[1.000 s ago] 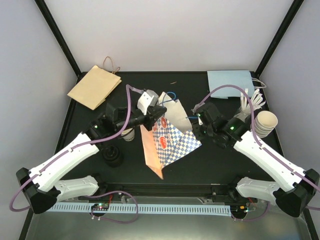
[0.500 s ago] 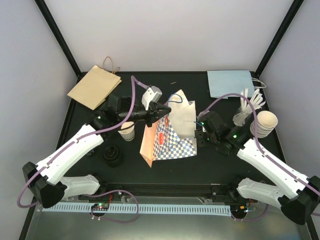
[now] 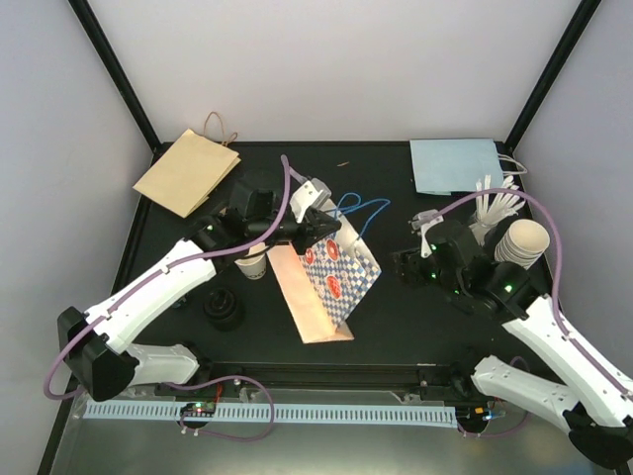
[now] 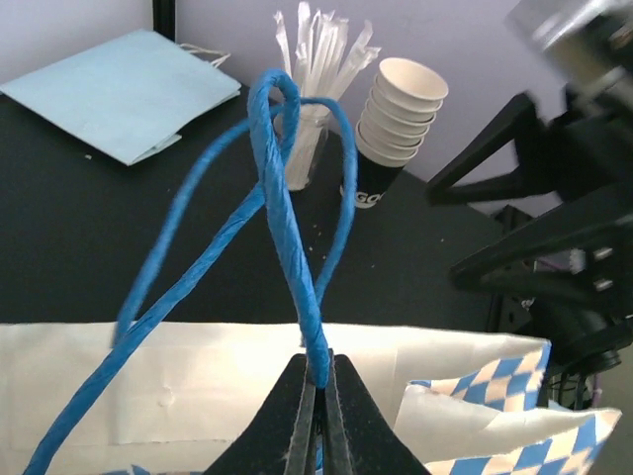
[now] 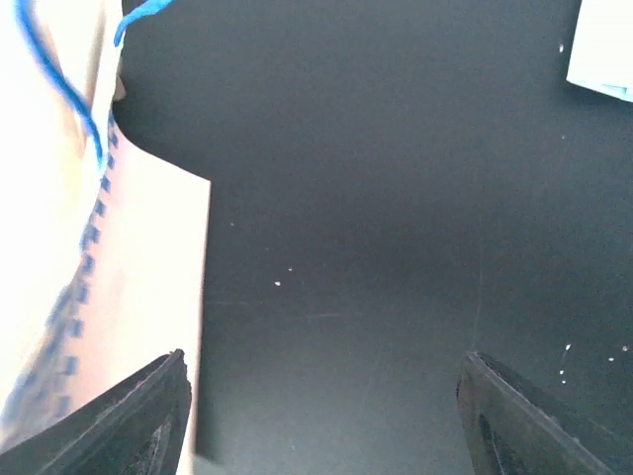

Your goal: Pack the takeout coffee

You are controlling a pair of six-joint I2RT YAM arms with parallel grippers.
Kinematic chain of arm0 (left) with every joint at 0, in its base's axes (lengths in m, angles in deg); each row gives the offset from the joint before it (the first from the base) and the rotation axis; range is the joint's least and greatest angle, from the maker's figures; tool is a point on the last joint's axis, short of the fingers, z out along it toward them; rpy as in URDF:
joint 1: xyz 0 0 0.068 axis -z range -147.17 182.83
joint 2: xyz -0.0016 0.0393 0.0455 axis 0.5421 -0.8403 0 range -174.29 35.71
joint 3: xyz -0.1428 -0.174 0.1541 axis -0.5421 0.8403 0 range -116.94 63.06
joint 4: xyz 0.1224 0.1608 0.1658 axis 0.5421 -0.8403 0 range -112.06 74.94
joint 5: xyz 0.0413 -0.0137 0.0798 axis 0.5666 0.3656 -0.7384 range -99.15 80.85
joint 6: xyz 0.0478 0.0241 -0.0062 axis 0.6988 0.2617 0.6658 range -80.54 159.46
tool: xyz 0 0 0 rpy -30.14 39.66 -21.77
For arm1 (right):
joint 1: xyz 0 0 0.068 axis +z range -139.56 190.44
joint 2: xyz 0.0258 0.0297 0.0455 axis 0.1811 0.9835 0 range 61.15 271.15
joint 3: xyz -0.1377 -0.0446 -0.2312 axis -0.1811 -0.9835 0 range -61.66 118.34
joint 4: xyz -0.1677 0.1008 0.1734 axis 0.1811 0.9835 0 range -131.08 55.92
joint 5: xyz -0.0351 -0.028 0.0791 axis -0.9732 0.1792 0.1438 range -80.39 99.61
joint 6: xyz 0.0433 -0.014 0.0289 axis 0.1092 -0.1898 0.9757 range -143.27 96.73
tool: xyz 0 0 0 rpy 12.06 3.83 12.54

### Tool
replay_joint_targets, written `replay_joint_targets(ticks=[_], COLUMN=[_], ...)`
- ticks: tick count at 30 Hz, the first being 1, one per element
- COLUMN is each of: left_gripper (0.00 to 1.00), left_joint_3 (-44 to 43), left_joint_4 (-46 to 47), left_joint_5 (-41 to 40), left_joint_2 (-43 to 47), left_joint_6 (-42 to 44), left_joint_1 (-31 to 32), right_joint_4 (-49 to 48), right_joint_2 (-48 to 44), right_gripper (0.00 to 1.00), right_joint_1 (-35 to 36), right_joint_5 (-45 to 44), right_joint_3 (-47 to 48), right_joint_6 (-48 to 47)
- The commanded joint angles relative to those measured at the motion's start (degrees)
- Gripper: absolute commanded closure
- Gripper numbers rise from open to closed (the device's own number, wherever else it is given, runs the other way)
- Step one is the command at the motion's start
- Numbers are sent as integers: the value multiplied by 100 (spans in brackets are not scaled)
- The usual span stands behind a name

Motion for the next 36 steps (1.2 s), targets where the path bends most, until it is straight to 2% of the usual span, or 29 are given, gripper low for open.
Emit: replay_joint_targets(ticks=[1, 6, 10, 14, 19, 20, 28, 36], left_gripper=[98, 98, 98, 98, 98, 99, 98, 98], left_joint_3=[-191, -205, -500, -844, -933, -948, -1210, -1219], left_joint_4=[-245, -334, -744, -1108, -1084, -1091, -1318, -1076], left_joint_5=[-176, -37, -195, -333, -347, -348, -347, -498], left_joint_2=[-42, 45, 30, -3, 29, 25, -131, -134], left_joint_6=[248, 385, 724, 998, 1194, 1230, 1570, 1654], left_joint_1=[53, 150, 256, 292, 337, 349, 462, 519], right_joint_4=[333, 147, -3, -242, -345, -295, -261, -880], right_joint_2=[-277, -443, -82, 268, 783, 872, 1195, 1404], right_gripper=[24, 28, 41, 61, 94, 98, 99, 99], right_joint_1=[16, 21, 13, 20, 15, 22, 16, 19], right_joint_5=[3, 653, 1028, 1341, 1980, 2019, 2325, 2542], right_joint_3=[471, 908, 1381, 1736, 2035, 2091, 2046, 1190], right_joint_6=[18, -213, -346, -429, -585, -618, -690, -310])
